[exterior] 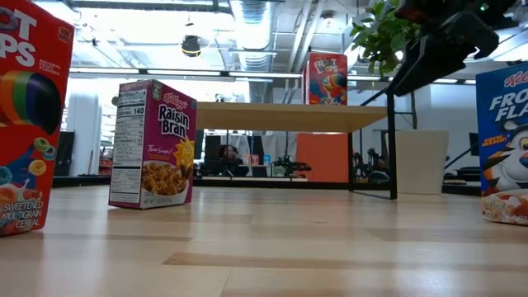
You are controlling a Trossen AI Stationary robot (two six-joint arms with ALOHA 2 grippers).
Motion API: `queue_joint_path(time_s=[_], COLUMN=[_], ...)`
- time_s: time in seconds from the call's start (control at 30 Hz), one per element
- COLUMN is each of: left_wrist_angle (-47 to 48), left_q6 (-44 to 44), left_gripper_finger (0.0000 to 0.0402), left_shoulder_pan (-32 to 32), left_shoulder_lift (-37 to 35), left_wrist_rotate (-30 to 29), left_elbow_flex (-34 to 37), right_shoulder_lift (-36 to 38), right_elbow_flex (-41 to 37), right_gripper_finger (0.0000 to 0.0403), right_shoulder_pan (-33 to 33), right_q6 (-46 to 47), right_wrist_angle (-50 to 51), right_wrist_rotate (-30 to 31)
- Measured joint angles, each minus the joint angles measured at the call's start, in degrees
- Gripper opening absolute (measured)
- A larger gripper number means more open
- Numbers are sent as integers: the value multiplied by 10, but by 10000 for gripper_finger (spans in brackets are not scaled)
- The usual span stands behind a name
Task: Stack cereal on shelf
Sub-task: Put the red cereal box on the shelf
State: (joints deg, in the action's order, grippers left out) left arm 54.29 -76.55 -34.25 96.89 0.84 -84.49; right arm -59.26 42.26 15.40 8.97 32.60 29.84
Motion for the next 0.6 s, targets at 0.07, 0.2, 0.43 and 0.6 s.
queue_joint_path(time_s=[0.07,0.2,0.43,0.6], left_wrist_angle=[0,5,6,17], left_q6=[-20,-44,-102,-116], left_gripper_finger=[239,239,239,239], left_shoulder_pan=[-5,-7,-15,-25], left_shoulder_lift=[8,18,20,33], left_wrist_rotate=[4,-3,-49,-44], left_elbow_flex=[0,0,-1,-1], right_shoulder_lift=[-3,-2,-2,-2], right_elbow_flex=[0,0,0,0], right_gripper_finger=[265,265,265,265], right_shoulder_pan=[0,0,10,19], right_q6=[0,0,-3,0], right_wrist_angle=[-4,-12,-18,-19], right_wrist_rotate=[0,0,-1,-1])
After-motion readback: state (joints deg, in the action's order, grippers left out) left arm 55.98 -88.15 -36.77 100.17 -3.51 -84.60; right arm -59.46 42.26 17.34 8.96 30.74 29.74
